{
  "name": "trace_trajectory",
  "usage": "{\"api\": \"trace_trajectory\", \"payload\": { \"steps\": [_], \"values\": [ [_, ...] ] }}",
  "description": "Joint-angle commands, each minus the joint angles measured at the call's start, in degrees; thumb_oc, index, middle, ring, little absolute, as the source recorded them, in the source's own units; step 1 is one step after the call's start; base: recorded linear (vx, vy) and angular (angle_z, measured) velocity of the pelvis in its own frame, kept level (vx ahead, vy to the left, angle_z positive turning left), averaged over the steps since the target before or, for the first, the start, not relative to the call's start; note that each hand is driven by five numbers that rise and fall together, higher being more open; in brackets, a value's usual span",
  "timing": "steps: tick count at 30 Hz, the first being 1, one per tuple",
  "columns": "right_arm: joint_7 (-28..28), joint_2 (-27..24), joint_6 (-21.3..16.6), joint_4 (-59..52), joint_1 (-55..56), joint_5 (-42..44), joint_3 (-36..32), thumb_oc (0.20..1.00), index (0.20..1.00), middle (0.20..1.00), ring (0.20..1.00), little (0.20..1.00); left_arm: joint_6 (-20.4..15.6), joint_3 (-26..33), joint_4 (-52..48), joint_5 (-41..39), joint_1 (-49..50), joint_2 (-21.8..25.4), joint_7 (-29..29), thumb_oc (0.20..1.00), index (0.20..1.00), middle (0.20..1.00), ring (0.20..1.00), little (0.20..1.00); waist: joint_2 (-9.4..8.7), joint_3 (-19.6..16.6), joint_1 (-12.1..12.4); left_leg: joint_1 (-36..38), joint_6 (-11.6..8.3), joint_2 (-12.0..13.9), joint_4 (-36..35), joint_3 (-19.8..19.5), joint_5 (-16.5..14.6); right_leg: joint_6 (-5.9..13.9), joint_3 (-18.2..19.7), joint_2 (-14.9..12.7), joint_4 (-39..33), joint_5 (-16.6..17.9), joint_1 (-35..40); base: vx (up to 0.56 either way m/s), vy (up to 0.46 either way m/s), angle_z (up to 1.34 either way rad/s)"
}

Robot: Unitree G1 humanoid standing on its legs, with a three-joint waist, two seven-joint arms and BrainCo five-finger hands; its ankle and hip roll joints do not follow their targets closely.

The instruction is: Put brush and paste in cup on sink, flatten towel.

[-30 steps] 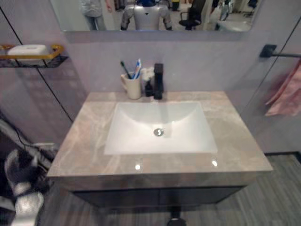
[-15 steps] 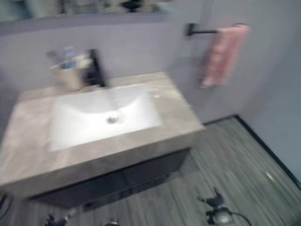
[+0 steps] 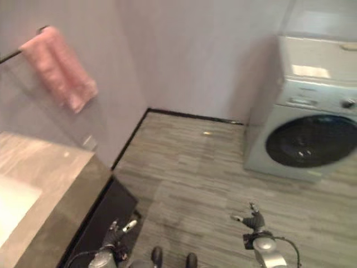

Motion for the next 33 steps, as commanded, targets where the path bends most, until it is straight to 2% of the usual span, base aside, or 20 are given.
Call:
{"api": "trace_trajectory", "payload": {
  "steps": [1,4,6,7,8,9,11,13,17,20,25,30,33],
  "values": [
    [1.57,0.47,-4.14,-0.58,-3.48,4.06,0.15,1.0,1.0,1.0,1.0,1.0,-0.82,-1.07,0.87,6.17,-0.34,2.64,-0.59,1.0,1.0,1.0,1.0,1.0,-0.67,-1.83,1.03,-0.44,1.68,0.02,2.89,0.92,1.95,9.72,-3.83,-7.79,3.75,-0.86,-0.02,0.05,0.063,-0.44],
    [1.72,3.79,-5.11,5.32,-4.92,6.04,0.15,1.0,1.0,1.0,1.0,1.0,-1.84,-0.68,0.58,8.92,-3.03,4.77,-0.19,1.0,1.0,1.0,1.0,1.0,-0.96,-1.94,0.91,1.13,2.72,-0.19,3.94,2.83,-0.85,10.27,-4.48,-7.58,10.42,-2.09,-2.9,-0.01,0.03,-0.43],
    [0.71,5.35,-6.3,6.11,-7.58,8.2,-1.07,1.0,1.0,1.0,1.0,1.0,-3.07,-0.39,0.04,8.59,-6.55,5.91,1.34,1.0,1.0,1.0,1.0,1.0,-1.75,1.17,2.0,-0.24,2.58,0.27,10.76,5.98,-4.71,11.14,-14.79,-12.88,17.78,-0.63,-8.75,-0.26,0.051,-0.49],
    [0.6,5.3,-6.7,4.99,-7.8,9.19,-1.66,1.0,1.0,1.0,1.0,1.0,-3.57,-0.67,-0.68,9.04,-8.06,6.08,1.59,1.0,1.0,1.0,1.0,1.0,-1.88,2.31,1.59,-2.03,2.72,0.42,15.5,6.07,-6.22,11.79,-15.56,-14.17,20.08,-1.88,-9.26,-0.23,0.032,-0.93],
    [0.6,5.29,-6.7,4.99,-7.8,9.19,-1.66,1.0,1.0,1.0,1.0,1.0,-3.57,-0.67,-0.67,9.04,-8.06,6.08,1.58,1.0,1.0,1.0,1.0,1.0,-1.87,2.28,1.56,-2.12,2.73,0.43,15.59,6.03,-6.26,11.79,-15.59,-14.18,20.12,-1.9,-9.3,-0.14,-0.008,-0.89],
    [0.9,5.2,-8.97,1.2,-6.89,13.8,-3.21,1.0,1.0,1.0,1.0,1.0,-5.33,1.05,-3.13,6.52,-9.53,6.94,2.93,1.0,1.0,1.0,1.0,1.0,-2.99,3.92,0.79,-5.58,3.48,1.36,23.85,5.74,-9.89,9.11,-13.06,-12.95,26.89,-6.61,-11.82,-0.07,-0.01,0.21],
    [-0.22,5.42,-9.96,0.86,-7.19,15.73,-5.11,1.0,1.0,1.0,1.0,1.0,-5.96,1.89,-4.13,4.98,-10.37,6.64,3.82,1.0,1.0,1.0,1.0,1.0,-3.2,4.86,1.02,-7.34,4.05,2.52,28.88,5.64,-13.0,7.79,-14.08,-13.29,32.01,-9.49,-13.64,-0.04,-0.035,0.47],
    [-1.29,5.82,-10.26,1.13,-6.68,16.77,-5.84,1.0,1.0,1.0,1.0,1.0,-5.81,2.35,-3.0,4.78,-10.67,6.28,4.18,1.0,1.0,1.0,1.0,1.0,-3.51,4.58,0.83,-7.34,4.31,3.23,30.96,5.62,-14.27,7.49,-14.35,-12.73,32.41,-10.17,-13.07,0.07,-0.057,-0.23],
    [-0.32,6.04,-9.46,2.31,-4.56,16.2,-5.49,1.0,1.0,1.0,1.0,1.0,-5.71,2.9,-1.87,5.09,-9.1,5.71,3.94,1.0,1.0,1.0,1.0,1.0,-3.36,3.08,0.85,-3.79,4.25,2.32,24.99,6.19,-12.1,8.01,-13.99,-11.25,25.53,-8.06,-9.39,0.11,0.005,-0.09],
    [0.47,5.94,-9.11,2.53,-1.91,15.08,-5.53,1.0,1.0,1.0,1.0,1.0,-5.75,3.41,-1.57,4.81,-6.77,5.03,3.0,1.0,1.0,1.0,1.0,1.0,-3.13,0.76,0.85,-1.53,3.68,0.24,16.87,6.09,-8.79,9.1,-13.41,-10.49,15.45,-4.18,-5.75,0.13,0.055,-0.11],
    [1.24,6.34,-8.72,3.89,-1.23,13.6,-4.75,1.0,1.0,1.0,1.0,1.0,-5.59,3.01,-1.25,6.63,-4.89,5.01,1.66,1.0,1.0,1.0,1.0,1.0,-1.81,-1.3,1.34,1.16,3.21,-2.3,8.05,5.18,-4.34,10.17,-12.19,-10.3,7.77,-0.25,-2.96,0.09,0.099,0.04],
    [2.06,5.54,-7.97,4.24,-1.81,10.49,-4.34,1.0,1.0,1.0,1.0,1.0,-5.45,2.71,-2.39,8.68,-4.35,5.73,0.66,1.0,1.0,1.0,1.0,1.0,-1.2,-2.01,2.09,2.31,3.74,-3.78,5.57,4.48,-4.05,11.18,-11.63,-11.52,5.59,1.27,-1.92,0.09,0.118,0.04],
    [2.35,5.25,-7.63,3.93,-2.02,10.17,-5.0,1.0,1.0,1.0,1.0,1.0,-4.71,2.07,-3.77,10.76,-3.74,6.67,-0.12,1.0,1.0,1.0,1.0,1.0,-0.45,-1.92,2.36,2.56,4.76,-4.47,3.41,2.45,-3.42,11.5,-10.43,-12.09,11.22,0.62,-4.31,0.07,0.144,0.02]
  ]
}}
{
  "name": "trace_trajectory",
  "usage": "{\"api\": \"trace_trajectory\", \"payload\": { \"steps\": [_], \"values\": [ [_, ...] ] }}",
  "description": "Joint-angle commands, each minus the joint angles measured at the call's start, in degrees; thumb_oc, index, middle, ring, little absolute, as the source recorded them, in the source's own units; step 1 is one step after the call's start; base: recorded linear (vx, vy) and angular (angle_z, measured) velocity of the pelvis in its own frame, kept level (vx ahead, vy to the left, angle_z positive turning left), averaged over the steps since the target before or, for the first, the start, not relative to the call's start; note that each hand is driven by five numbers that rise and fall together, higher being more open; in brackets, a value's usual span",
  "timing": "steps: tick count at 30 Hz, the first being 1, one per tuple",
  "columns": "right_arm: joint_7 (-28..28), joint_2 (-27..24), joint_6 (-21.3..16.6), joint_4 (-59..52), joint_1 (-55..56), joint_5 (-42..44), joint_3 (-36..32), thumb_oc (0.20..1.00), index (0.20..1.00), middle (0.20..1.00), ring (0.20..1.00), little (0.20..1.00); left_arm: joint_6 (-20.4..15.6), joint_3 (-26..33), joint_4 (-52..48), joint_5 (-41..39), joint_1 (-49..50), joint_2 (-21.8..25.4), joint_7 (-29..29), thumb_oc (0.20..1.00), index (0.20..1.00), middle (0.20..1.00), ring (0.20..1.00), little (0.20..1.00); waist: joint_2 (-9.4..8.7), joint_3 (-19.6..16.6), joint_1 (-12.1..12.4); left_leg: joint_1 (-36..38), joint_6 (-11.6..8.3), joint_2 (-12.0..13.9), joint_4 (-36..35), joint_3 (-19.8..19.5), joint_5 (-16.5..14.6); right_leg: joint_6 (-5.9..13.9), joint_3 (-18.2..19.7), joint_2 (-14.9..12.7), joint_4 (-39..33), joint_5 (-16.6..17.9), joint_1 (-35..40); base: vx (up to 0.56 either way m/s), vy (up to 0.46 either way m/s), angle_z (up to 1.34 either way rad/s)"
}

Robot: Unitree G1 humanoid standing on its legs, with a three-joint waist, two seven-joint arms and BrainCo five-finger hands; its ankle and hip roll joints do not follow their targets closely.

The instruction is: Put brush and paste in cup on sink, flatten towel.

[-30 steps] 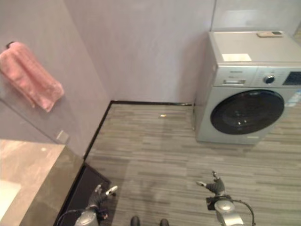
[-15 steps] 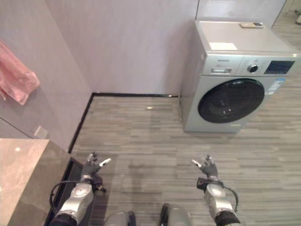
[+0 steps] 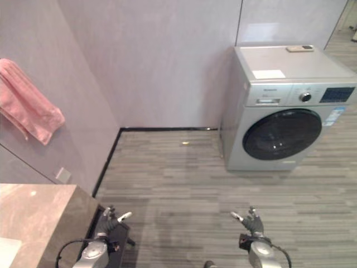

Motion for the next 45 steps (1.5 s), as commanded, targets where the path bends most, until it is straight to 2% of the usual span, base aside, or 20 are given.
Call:
{"api": "trace_trajectory", "payload": {
  "steps": [1,7,10,14,18,19,21,23,24,25,26,29,32,34,36,39,42,43,44,45],
  "values": [
    [0.59,-0.52,-1.58,-0.06,-2.29,-0.49,-0.95,1.0,1.0,1.0,1.0,1.0,-1.59,-1.06,-3.2,4.09,-1.06,3.88,-1.06,1.0,1.0,1.0,1.0,1.0,-2.95,0.89,-0.14,0.02,0.5,-3.91,-2.2,-3.76,2.0,8.46,5.56,-3.03,-0.78,5.53,3.08,0.1,0.057,-0.01],
    [0.82,-1.77,-1.46,0.39,-3.25,0.73,-2.33,1.0,1.0,1.0,1.0,1.0,-1.49,-0.64,-3.28,5.33,-1.73,5.77,-2.38,1.0,1.0,1.0,1.0,1.0,-3.28,1.61,-1.44,1.58,-0.45,-3.31,-6.34,-4.72,3.11,9.1,3.58,-3.19,-6.8,11.09,-3.3,0.15,-0.028,0.16],
    [0.51,-1.95,-1.09,1.02,-3.38,0.76,-3.59,1.0,1.0,1.0,1.0,1.0,-1.0,-0.29,-1.87,5.57,-2.79,5.65,-2.53,1.0,1.0,1.0,1.0,1.0,-3.96,3.25,-2.62,5.42,-1.17,-2.5,-6.38,-6.41,0.65,10.79,4.52,-5.35,-11.27,14.71,-6.73,0.36,-0.083,0.22],
    [1.93,-1.74,-1.06,1.12,-0.69,1.85,-4.92,1.0,1.0,1.0,1.0,1.0,-0.82,-0.79,-1.92,5.72,-2.69,5.29,-3.19,1.0,1.0,1.0,1.0,1.0,-4.74,2.64,-4.16,9.3,-2.22,-0.98,-5.08,-9.16,-0.73,9.76,7.05,-3.19,-8.8,13.43,-6.48,0.42,-0.15,0.48],
    [3.28,-2.53,-1.64,1.14,0.63,3.65,-4.8,1.0,1.0,1.0,1.0,1.0,-0.99,-0.99,-2.32,4.03,-2.05,5.47,-4.88,1.0,1.0,1.0,1.0,1.0,-5.08,1.95,-5.26,6.93,-4.2,0.92,7.85,-10.47,-0.37,7.0,7.03,-0.43,-6.13,9.93,-4.5,0.37,-0.242,0.8],
    [3.55,-3.16,-1.72,1.08,0.77,3.58,-4.38,1.0,1.0,1.0,1.0,1.0,-0.73,-1.02,-2.0,3.63,-2.39,5.89,-5.48,1.0,1.0,1.0,1.0,1.0,-6.26,3.31,-4.54,-1.6,-6.17,3.68,27.08,-8.65,7.96,4.1,5.72,0.83,-6.36,7.9,-0.92,0.29,-0.347,0.17],
    [3.28,-3.55,-1.94,1.49,0.15,4.22,-3.85,1.0,1.0,1.0,1.0,1.0,-0.98,-1.31,-0.31,2.15,-3.99,5.71,-5.04,1.0,1.0,1.0,1.0,1.0,-7.91,5.64,-3.02,-7.66,-5.61,4.37,33.76,-5.77,8.54,2.79,4.08,0.64,-7.54,6.05,2.46,0.32,-0.331,0.09],
    [3.88,-4.4,-1.52,1.39,0.4,3.34,-3.67,1.0,1.0,1.0,1.0,1.0,-0.97,-1.26,-0.46,1.74,-4.41,5.73,-5.34,1.0,1.0,1.0,1.0,1.0,-7.65,6.12,-1.82,-12.16,-5.11,4.27,29.23,-3.01,6.62,3.11,3.41,1.23,-9.74,5.2,5.65,0.41,-0.07,0.23],
    [4.1,-5.29,-1.31,0.72,0.75,1.91,-3.77,1.0,1.0,1.0,1.0,1.0,-1.0,-0.77,-0.28,2.72,-4.11,5.89,-5.39,1.0,1.0,1.0,1.0,1.0,-6.89,5.15,-1.45,-13.93,-4.62,4.26,17.76,-0.1,6.81,3.99,2.92,1.74,-11.55,4.3,7.19,0.38,0.04,0.25],
    [4.1,-5.3,-1.31,0.71,0.76,1.91,-3.78,1.0,1.0,1.0,1.0,1.0,-1.0,-0.77,-0.29,2.73,-4.11,5.88,-5.39,1.0,1.0,1.0,1.0,1.0,-7.02,5.06,-1.42,-13.76,-4.56,4.06,17.2,0.05,7.17,4.02,2.99,1.57,-11.59,4.38,7.1,0.48,0.106,0.16],
    [3.96,-5.8,-1.3,0.71,0.58,1.24,-4.23,1.0,1.0,1.0,1.0,1.0,-0.83,-0.35,0.21,3.54,-4.21,5.95,-5.27,1.0,1.0,1.0,1.0,1.0,-6.19,4.57,-0.97,-14.77,-5.36,4.87,7.62,1.89,9.34,4.93,2.72,2.22,-12.92,3.83,9.05,0.35,0.092,0.06],
    [3.68,-6.46,-1.26,0.12,0.68,-0.31,-4.28,1.0,1.0,1.0,1.0,1.0,-0.72,0.66,0.74,3.61,-4.43,6.0,-4.85,1.0,1.0,1.0,1.0,1.0,-5.12,3.79,-0.3,-16.11,-7.0,7.91,-4.27,4.48,16.28,5.31,2.75,3.07,-13.2,1.72,12.27,0.46,0.137,0.05],
    [3.94,-6.35,-0.86,-0.65,0.99,-1.02,-4.42,1.0,1.0,1.0,1.0,1.0,-0.61,1.46,0.62,3.22,-4.58,6.31,-4.54,1.0,1.0,1.0,1.0,1.0,-5.25,3.32,-0.87,-14.66,-8.05,10.08,-4.16,9.81,18.67,5.61,2.14,2.84,-11.42,-0.99,15.16,0.49,0.165,-0.07],
    [4.37,-5.75,-0.65,-0.92,1.27,-1.05,-4.41,1.0,1.0,1.0,1.0,1.0,-0.64,1.98,0.28,2.97,-4.07,6.51,-4.6,1.0,1.0,1.0,1.0,1.0,-5.63,3.17,-0.62,-14.26,-6.72,10.4,-2.28,11.66,17.42,5.83,2.05,2.38,-10.43,-1.7,15.84,0.33,0.172,-0.01],
    [4.46,-3.14,-0.24,0.46,1.39,-0.74,-4.37,1.0,1.0,1.0,1.0,1.0,-0.65,2.04,-0.39,2.98,-3.44,7.14,-4.32,1.0,1.0,1.0,1.0,1.0,-7.73,2.33,0.15,-14.74,-4.93,7.63,2.79,10.8,12.55,7.62,2.34,-1.3,-4.94,-1.71,16.88,0.53,0.3,-0.19],
    [4.62,-0.56,-0.18,2.31,1.97,0.23,-4.81,1.0,1.0,1.0,1.0,1.0,-0.34,1.5,-2.46,3.38,-3.05,8.35,-4.76,1.0,1.0,1.0,1.0,1.0,-9.31,2.14,0.44,-13.58,-1.26,3.74,4.42,10.66,7.26,10.87,4.04,-5.86,6.53,8.12,13.66,0.42,0.362,-0.14],
    [5.01,0.94,-0.02,2.58,1.9,0.55,-4.21,1.0,1.0,1.0,1.0,1.0,-0.2,1.47,-4.35,3.61,-2.47,9.2,-4.81,1.0,1.0,1.0,1.0,1.0,-8.1,3.29,0.35,-9.99,1.48,0.77,3.43,9.75,3.9,11.75,3.11,-7.86,16.59,14.78,9.03,0.37,0.356,0.46],
    [5.02,1.06,0.04,2.49,1.75,0.41,-3.86,1.0,1.0,1.0,1.0,1.0,-0.1,1.34,-4.74,3.93,-2.35,9.42,-4.91,1.0,1.0,1.0,1.0,1.0,-7.07,3.7,0.27,-9.6,2.27,0.99,2.93,9.31,4.31,10.75,4.79,-4.82,17.72,14.58,6.73,0.38,0.285,0.74],
    [5.29,1.17,-0.02,2.63,1.53,0.64,-3.37,1.0,1.0,1.0,1.0,1.0,-0.2,0.58,-4.01,4.63,-2.92,9.64,-4.92,1.0,1.0,1.0,1.0,1.0,-6.31,4.19,-0.89,-7.97,2.35,0.1,1.56,6.8,3.98,9.81,8.6,1.08,18.61,11.27,1.59,0.41,0.233,0.41],
    [5.75,1.42,-0.18,2.46,1.95,0.77,-3.01,1.0,1.0,1.0,1.0,1.0,-0.41,0.72,-3.43,4.49,-3.26,9.53,-5.08,1.0,1.0,1.0,1.0,1.0,-6.18,4.41,-1.45,-6.34,2.33,-1.0,-0.04,5.15,3.87,9.81,8.07,1.48,15.67,9.58,-0.68,0.59,0.24,0.64]
  ]
}}
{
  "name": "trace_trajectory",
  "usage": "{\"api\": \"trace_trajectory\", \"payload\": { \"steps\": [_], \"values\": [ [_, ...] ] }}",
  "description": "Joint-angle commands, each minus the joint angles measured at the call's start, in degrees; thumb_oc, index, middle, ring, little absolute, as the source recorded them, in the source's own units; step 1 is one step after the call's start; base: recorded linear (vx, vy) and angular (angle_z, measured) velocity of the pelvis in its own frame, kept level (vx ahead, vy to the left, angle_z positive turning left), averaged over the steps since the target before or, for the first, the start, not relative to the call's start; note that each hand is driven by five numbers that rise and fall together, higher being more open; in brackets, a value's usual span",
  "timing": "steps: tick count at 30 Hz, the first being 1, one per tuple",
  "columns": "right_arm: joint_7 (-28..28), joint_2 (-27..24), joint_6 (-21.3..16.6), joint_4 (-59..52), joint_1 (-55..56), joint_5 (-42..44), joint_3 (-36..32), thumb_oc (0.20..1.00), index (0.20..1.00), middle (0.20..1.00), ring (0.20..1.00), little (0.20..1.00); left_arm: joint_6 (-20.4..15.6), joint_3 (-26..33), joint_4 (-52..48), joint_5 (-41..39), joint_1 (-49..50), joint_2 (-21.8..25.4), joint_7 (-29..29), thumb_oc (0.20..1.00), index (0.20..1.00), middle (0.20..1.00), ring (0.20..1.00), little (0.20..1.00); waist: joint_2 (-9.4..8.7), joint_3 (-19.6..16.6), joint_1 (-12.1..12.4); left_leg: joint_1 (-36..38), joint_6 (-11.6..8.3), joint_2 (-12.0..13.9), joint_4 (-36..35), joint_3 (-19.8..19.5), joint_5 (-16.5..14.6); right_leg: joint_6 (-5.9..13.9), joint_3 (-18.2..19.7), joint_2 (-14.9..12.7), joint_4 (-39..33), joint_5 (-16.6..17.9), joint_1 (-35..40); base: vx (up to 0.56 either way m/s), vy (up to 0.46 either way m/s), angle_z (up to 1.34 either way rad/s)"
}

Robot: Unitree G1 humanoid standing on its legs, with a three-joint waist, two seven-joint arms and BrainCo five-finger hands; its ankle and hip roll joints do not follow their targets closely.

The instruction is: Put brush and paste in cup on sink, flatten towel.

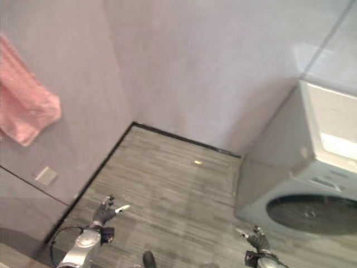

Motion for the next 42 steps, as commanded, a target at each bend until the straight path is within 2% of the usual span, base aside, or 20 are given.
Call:
{"api": "trace_trajectory", "payload": {
  "steps": [1,3,4,6,8,11,12,13,15,16,19,21,24,26,29,32,34,35,38,42],
  "values": [
    [1.04,0.01,-1.93,-2.57,-2.27,0.71,-0.15,1.0,1.0,1.0,1.0,1.0,-1.29,1.84,-1.36,2.17,-0.08,3.71,-0.59,1.0,1.0,1.0,1.0,1.0,0.4,1.32,-0.55,-1.72,-3.82,0.39,1.01,-2.94,2.02,-0.78,-4.69,3.76,-28.52,13.29,1.8,0.44,0.137,0.75],
    [1.04,-0.03,-1.92,-2.62,-2.17,0.71,-0.11,1.0,1.0,1.0,1.0,1.0,-1.28,1.84,-1.38,2.18,0.01,3.68,-0.59,1.0,1.0,1.0,1.0,1.0,0.46,1.57,-1.2,-1.25,-3.86,0.26,0.78,-3.62,2.02,-0.72,-5.36,3.61,-28.6,12.97,2.53,0.45,0.024,0.68],
    [1.68,0.71,-2.29,-2.22,-1.8,6.39,-0.92,1.0,1.0,1.0,1.0,1.0,-1.45,1.43,1.58,2.12,-1.52,3.11,-0.49,1.0,1.0,1.0,1.0,1.0,0.83,1.72,-3.62,3.15,-4.96,-0.79,-1.2,-8.45,0.71,-1.22,2.49,5.84,-39.91,13.32,-2.4,0.63,0.001,0.53],
    [1.58,0.72,-2.49,-2.58,-1.5,6.51,-1.16,1.0,1.0,1.0,1.0,1.0,-1.49,1.12,3.44,2.54,-2.96,2.79,-0.11,1.0,1.0,1.0,1.0,1.0,0.94,2.27,-4.82,4.83,-5.24,-0.49,-1.35,-10.47,-0.65,-0.9,6.33,5.52,-42.6,15.0,-4.05,0.51,-0.032,0.78],
    [2.03,0.1,-1.91,-3.35,-0.75,5.23,-1.26,1.0,1.0,1.0,1.0,1.0,-1.64,0.64,4.71,3.35,-3.81,2.17,0.04,1.0,1.0,1.0,1.0,1.0,0.52,2.05,-5.93,7.49,-5.99,-0.09,-0.71,-13.77,-1.92,0.65,10.1,5.28,-42.15,16.47,-5.7,0.57,-0.09,1.4],
    [2.74,-0.5,-2.12,-2.17,-0.47,4.99,-0.34,1.0,1.0,1.0,1.0,1.0,-1.75,-0.77,5.52,3.59,-4.71,1.07,-0.07,1.0,1.0,1.0,1.0,1.0,-0.14,1.68,-6.65,7.98,-6.28,0.31,5.34,-16.7,-2.88,-0.43,11.41,7.56,-38.89,15.38,-3.96,0.42,-0.093,1.23],
    [2.89,-1.01,-2.01,-1.92,-0.11,4.9,-0.01,1.0,1.0,1.0,1.0,1.0,-1.88,-1.21,5.83,3.04,-4.76,0.37,-0.43,1.0,1.0,1.0,1.0,1.0,0.04,1.58,-6.88,7.41,-6.9,-0.16,8.72,-17.9,-3.19,-1.45,10.04,8.03,-38.97,14.45,-2.6,0.56,-0.227,2.09],
    [3.34,-2.18,-2.23,-1.25,-1.07,3.59,1.36,1.0,1.0,1.0,1.0,1.0,-1.75,-2.42,6.93,2.47,-6.0,-0.61,-0.28,1.0,1.0,1.0,1.0,1.0,-0.15,2.13,-6.24,1.83,-8.86,1.61,20.56,-15.7,0.97,-3.23,5.86,7.54,-39.53,13.11,0.38,0.46,-0.267,1.52],
    [2.76,-3.24,-2.09,-2.88,-2.2,2.62,2.64,1.0,1.0,1.0,1.0,1.0,-1.77,-3.27,6.1,1.21,-7.05,-0.45,-0.06,1.0,1.0,1.0,1.0,1.0,-1.52,3.41,-5.53,-4.58,-9.36,4.52,26.99,-9.85,1.84,-4.45,1.59,6.14,-40.75,11.54,3.13,0.33,-0.255,1.63],
    [2.94,-3.54,-2.4,-3.91,-2.58,3.06,3.03,1.0,1.0,1.0,1.0,1.0,-1.89,-3.7,5.89,1.24,-7.91,-0.24,0.15,1.0,1.0,1.0,1.0,1.0,-1.51,3.84,-5.26,-6.19,-9.17,6.93,24.41,-5.21,1.8,-4.58,-0.99,5.71,-41.44,10.59,4.72,0.3,-0.13,1.54],
    [3.15,-3.59,-2.4,-5.95,-2.53,3.23,3.83,1.0,1.0,1.0,1.0,1.0,-1.96,-3.42,6.2,1.98,-7.4,-0.05,0.59,1.0,1.0,1.0,1.0,1.0,-1.2,2.72,-3.77,-9.48,-8.55,5.81,14.16,-2.81,1.03,-3.85,-4.17,5.43,-42.8,8.7,7.63,0.37,0.046,1.09],
    [3.26,-3.34,-2.43,-6.17,-2.8,2.78,4.37,1.0,1.0,1.0,1.0,1.0,-1.84,-2.94,6.97,2.55,-7.07,-0.06,1.08,1.0,1.0,1.0,1.0,1.0,-0.73,2.16,-2.95,-10.9,-9.6,6.69,8.21,-3.26,5.11,-3.45,-4.86,5.85,-43.36,8.07,9.32,0.39,0.128,0.56],
    [3.11,-2.99,-2.32,-6.48,-2.91,1.86,4.72,1.0,1.0,1.0,1.0,1.0,-1.86,-1.93,6.73,2.38,-5.94,0.02,1.05,1.0,1.0,1.0,1.0,1.0,-0.01,1.67,-1.88,-12.31,-12.18,12.22,-0.69,-0.1,13.21,-2.28,-6.22,4.98,-42.7,6.5,13.13,0.46,0.261,0.07],
    [3.21,-2.96,-1.88,-6.46,-3.19,1.2,4.88,1.0,1.0,1.0,1.0,1.0,-1.66,-1.37,5.87,2.1,-4.77,0.2,1.1,1.0,1.0,1.0,1.0,1.0,0.25,1.44,-1.08,-12.14,-12.74,13.82,-0.38,-0.22,14.94,-1.6,-6.4,3.63,-42.18,6.56,15.25,0.37,0.322,-0.08],
    [3.37,-1.93,-1.48,-7.0,-3.09,1.6,4.09,1.0,1.0,1.0,1.0,1.0,-1.28,-1.23,3.4,1.62,-2.58,1.35,0.33,1.0,1.0,1.0,1.0,1.0,-0.25,0.74,-0.19,-14.39,-10.76,11.2,7.47,-1.81,9.96,-0.03,-5.67,-0.47,-35.74,8.37,15.22,0.3,0.392,-0.2],
    [2.03,-0.26,-1.45,-8.38,-3.89,2.64,3.03,1.0,1.0,1.0,1.0,1.0,-1.05,-1.82,1.54,2.83,-1.97,2.19,-0.17,1.0,1.0,1.0,1.0,1.0,-0.45,1.0,-0.33,-12.59,-7.29,7.14,8.62,-2.67,5.81,-0.62,-2.62,-3.66,-25.37,15.44,11.44,0.24,0.435,0.05],
    [0.94,0.89,-2.14,-8.5,-4.77,4.22,2.6,1.0,1.0,1.0,1.0,1.0,-1.13,-2.02,-0.6,3.82,-1.11,2.83,0.03,1.0,1.0,1.0,1.0,1.0,0.17,0.6,-0.56,-11.26,-6.07,5.67,8.05,-3.23,4.29,-0.74,-0.93,-1.86,-22.55,17.31,9.56,0.23,0.345,0.57],
    [1.22,0.77,-2.53,-9.51,-5.25,4.39,2.91,1.0,1.0,1.0,1.0,1.0,-1.34,-2.36,-1.82,4.28,-1.08,3.32,-0.09,1.0,1.0,1.0,1.0,1.0,0.58,0.66,-1.66,-9.67,-5.75,4.19,6.51,-4.58,4.29,-1.75,2.2,3.39,-22.2,14.91,6.24,0.27,0.288,0.42],
    [-0.12,0.16,-3.29,-10.31,-6.72,4.48,2.91,1.0,1.0,1.0,1.0,1.0,-1.65,-3.22,-3.56,6.85,-2.0,3.92,-0.72,1.0,1.0,1.0,1.0,1.0,0.96,0.1,-2.32,-5.33,-5.87,2.5,3.31,-6.01,3.59,-2.02,-2.24,3.75,-29.78,11.71,5.23,0.3,0.187,0.51],
    [-0.68,-2.78,-3.84,-10.44,-9.62,4.06,2.05,1.0,1.0,1.0,1.0,1.0,-2.04,-4.16,-5.96,10.5,-4.06,6.48,-1.14,1.0,1.0,1.0,1.0,1.0,0.06,0.51,-3.05,-2.05,-6.43,1.46,4.47,-8.58,1.37,-1.44,-0.21,3.49,-40.75,12.67,4.44,0.24,0.004,0.8]
  ]
}}
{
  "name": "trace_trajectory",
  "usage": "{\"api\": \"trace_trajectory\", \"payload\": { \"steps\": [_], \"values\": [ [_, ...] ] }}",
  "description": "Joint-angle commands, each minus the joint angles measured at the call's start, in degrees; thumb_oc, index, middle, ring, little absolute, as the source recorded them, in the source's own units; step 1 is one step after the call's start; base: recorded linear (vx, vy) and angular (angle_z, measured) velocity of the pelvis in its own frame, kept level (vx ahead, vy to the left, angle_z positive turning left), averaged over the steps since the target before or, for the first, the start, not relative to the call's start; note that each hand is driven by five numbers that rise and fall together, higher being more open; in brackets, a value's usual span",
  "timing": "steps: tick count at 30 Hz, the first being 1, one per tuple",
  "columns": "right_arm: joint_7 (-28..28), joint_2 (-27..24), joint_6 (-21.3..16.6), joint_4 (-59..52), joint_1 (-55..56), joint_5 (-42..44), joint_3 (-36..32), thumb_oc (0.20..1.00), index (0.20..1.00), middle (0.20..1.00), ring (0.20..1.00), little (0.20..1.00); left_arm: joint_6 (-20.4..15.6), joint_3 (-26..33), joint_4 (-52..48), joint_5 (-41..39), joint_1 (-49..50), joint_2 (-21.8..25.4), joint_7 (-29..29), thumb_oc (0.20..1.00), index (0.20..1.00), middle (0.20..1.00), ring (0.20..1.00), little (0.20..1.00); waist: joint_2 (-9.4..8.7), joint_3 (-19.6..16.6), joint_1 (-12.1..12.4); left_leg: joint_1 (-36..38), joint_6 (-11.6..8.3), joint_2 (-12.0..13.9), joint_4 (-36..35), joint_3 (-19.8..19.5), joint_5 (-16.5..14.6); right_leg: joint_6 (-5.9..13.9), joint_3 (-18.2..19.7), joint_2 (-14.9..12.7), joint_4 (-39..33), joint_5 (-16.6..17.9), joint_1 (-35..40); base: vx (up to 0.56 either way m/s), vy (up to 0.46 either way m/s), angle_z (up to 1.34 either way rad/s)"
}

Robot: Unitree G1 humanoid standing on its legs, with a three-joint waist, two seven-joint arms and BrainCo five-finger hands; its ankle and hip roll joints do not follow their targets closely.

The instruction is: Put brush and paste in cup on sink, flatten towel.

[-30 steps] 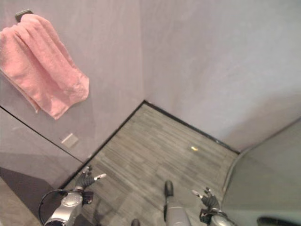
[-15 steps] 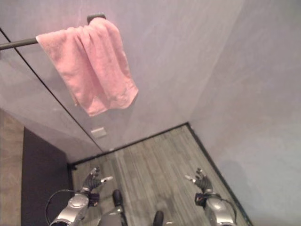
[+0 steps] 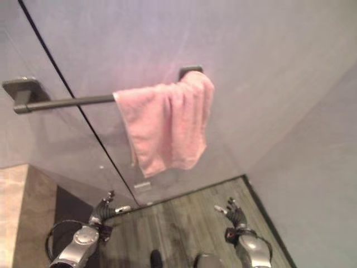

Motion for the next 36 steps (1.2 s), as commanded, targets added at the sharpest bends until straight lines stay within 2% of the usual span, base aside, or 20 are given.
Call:
{"api": "trace_trajectory", "payload": {
  "steps": [1,4,7,12,15,18,22,23,24,26,35,36],
  "values": [
    [-0.93,-4.68,-3.32,-0.38,-4.21,1.25,-2.27,1.0,1.0,1.0,1.0,1.0,-2.84,0.51,-7.4,4.32,-0.33,3.84,-0.96,1.0,1.0,1.0,1.0,1.0,-1.33,-0.11,0.54,-2.03,-3.09,3.63,6.9,-0.16,0.24,2.28,0.4,-0.45,-6.24,10.7,7.61,0.13,-0.024,0.77],
    [0.38,-7.77,-3.4,-0.26,-6.54,0.66,-3.11,1.0,1.0,1.0,1.0,1.0,-3.88,2.33,-10.59,6.04,0.71,6.75,-2.07,1.0,1.0,1.0,1.0,1.0,-2.03,-1.26,1.83,-1.08,-3.58,3.72,6.36,-0.16,-0.36,2.35,-1.21,-0.78,-9.34,10.83,10.42,0.12,-0.071,0.53],
    [0.54,-11.58,-3.22,-0.45,-9.01,-0.66,-3.32,1.0,1.0,1.0,1.0,1.0,-4.85,3.68,-12.69,2.67,1.55,9.05,-3.41,1.0,1.0,1.0,1.0,1.0,-2.13,-2.31,2.66,-0.37,-4.36,4.33,4.63,-0.24,0.35,2.21,-1.87,-0.13,-11.79,10.45,12.03,0.11,-0.073,0.26],
    [2.42,-17.23,-3.59,-4.76,-10.22,-1.41,-3.41,1.0,1.0,1.0,1.0,1.0,-6.59,3.94,-16.73,-1.02,0.11,13.97,-5.69,1.0,1.0,1.0,1.0,1.0,-2.16,-3.09,2.45,0.95,-5.81,5.53,0.86,-0.41,2.3,1.97,-3.38,0.8,-13.77,10.04,13.44,0.08,-0.067,-0.06],
    [5.43,-20.23,-3.78,-7.02,-10.82,2.05,-2.47,1.0,1.0,1.0,1.0,1.0,-7.25,2.97,-18.23,-4.52,-1.2,15.46,-7.25,1.0,1.0,1.0,1.0,1.0,-2.21,-3.17,2.28,1.3,-6.37,6.1,-0.06,-0.51,2.77,1.82,-3.91,1.06,-14.34,9.87,13.72,0.06,-0.056,0.1],
    [9.42,-22.61,-3.43,-7.19,-13.78,6.65,0.83,1.0,1.0,1.0,1.0,1.0,-7.77,1.06,-19.39,-7.54,-3.23,16.63,-9.12,1.0,1.0,1.0,1.0,1.0,-2.2,-3.17,2.43,1.67,-6.79,6.48,-0.51,-0.19,2.98,1.7,-3.98,1.34,-14.67,9.74,13.95,0.06,-0.046,0.08],
    [12.84,-24.31,-1.84,-7.49,-19.16,7.82,7.67,1.0,1.0,1.0,1.0,1.0,-8.1,-2.24,-20.03,-9.91,-6.71,16.69,-10.36,1.0,1.0,1.0,1.0,1.0,-2.11,-3.52,2.6,1.91,-7.14,6.74,-0.99,0.04,3.26,1.65,-4.14,1.48,-14.83,9.78,14.21,0.04,-0.02,-0.2],
    [12.84,-24.31,-1.84,-7.49,-19.17,7.82,7.68,1.0,1.0,1.0,1.0,1.0,-8.1,-2.23,-20.03,-9.91,-6.71,16.69,-10.36,1.0,1.0,1.0,1.0,1.0,-2.11,-3.51,2.59,1.91,-7.14,6.74,-0.99,0.04,3.26,1.65,-4.14,1.48,-14.83,9.78,14.21,0.04,-0.014,-0.19],
    [14.1,-24.25,-1.21,-8.92,-22.44,8.96,11.83,1.0,1.0,1.0,1.0,1.0,-8.24,-4.47,-20.99,-10.97,-9.02,16.09,-10.56,1.0,1.0,1.0,1.0,1.0,-2.06,-3.72,2.75,1.94,-7.26,6.77,-1.19,0.07,3.37,1.62,-4.15,1.55,-14.95,9.76,14.3,0.04,-0.008,-0.07],
    [13.86,-22.09,-0.69,-8.69,-27.39,8.94,15.85,1.0,1.0,1.0,1.0,1.0,-8.16,-7.16,-21.28,-11.77,-12.11,14.32,-10.13,1.0,1.0,1.0,1.0,1.0,-1.96,-3.88,2.84,1.99,-7.28,6.86,-1.34,0.14,3.41,1.56,-4.18,1.61,-14.94,9.69,14.45,0.04,-0.007,-0.17],
    [12.75,-15.5,0.31,-8.89,-35.2,7.25,22.0,1.0,1.0,1.0,1.0,1.0,-7.5,-9.37,-19.32,-10.14,-15.29,8.96,-7.72,1.0,1.0,1.0,1.0,1.0,-1.99,-4.18,2.9,2.45,-7.01,6.8,-1.34,0.17,3.08,1.26,-4.11,1.66,-14.94,9.38,15.05,0.01,0.004,-0.04],
    [12.15,-13.77,0.63,-8.46,-36.39,7.01,22.77,0.959,0.959,0.959,0.959,0.959,-7.24,-8.93,-19.2,-10.13,-15.02,8.13,-7.14,1.0,1.0,1.0,1.0,1.0,-2.05,-4.22,3.03,2.54,-6.99,6.84,-1.34,0.16,3.0,1.23,-4.01,1.67,-15.04,9.38,15.15,0.0,0.0,0.0]
  ]
}}
